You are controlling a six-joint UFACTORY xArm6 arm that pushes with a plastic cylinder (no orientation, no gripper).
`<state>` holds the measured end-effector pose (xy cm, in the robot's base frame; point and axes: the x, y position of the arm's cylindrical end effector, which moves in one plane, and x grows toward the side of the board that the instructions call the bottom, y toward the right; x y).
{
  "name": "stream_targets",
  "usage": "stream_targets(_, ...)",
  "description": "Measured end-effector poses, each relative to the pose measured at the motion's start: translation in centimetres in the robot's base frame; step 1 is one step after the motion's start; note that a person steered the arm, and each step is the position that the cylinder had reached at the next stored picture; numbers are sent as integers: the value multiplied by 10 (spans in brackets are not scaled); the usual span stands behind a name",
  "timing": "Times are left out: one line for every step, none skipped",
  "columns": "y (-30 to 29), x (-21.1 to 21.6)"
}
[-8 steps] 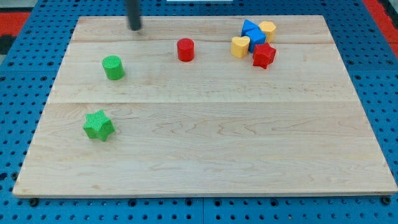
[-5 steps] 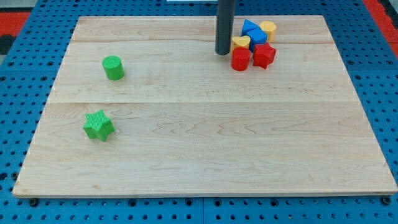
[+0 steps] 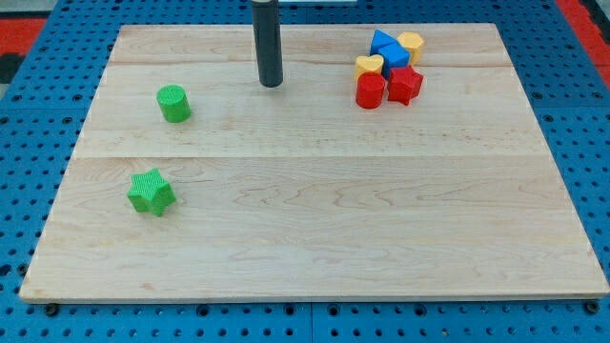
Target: Push the green circle left to the red circle
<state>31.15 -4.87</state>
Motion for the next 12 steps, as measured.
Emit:
stream_targets(-16,0)
stream_targets(-70,-12)
stream_targets(-102,-12)
stream_targets(-152,15)
stream_targets(-105,51)
stream_targets(-153,55)
stream_targets(-140,107)
stream_targets(-76,72)
stream_targets(-45,53)
stream_targets(-87,65)
stream_targets(-95,56)
stream_targets(-16,33)
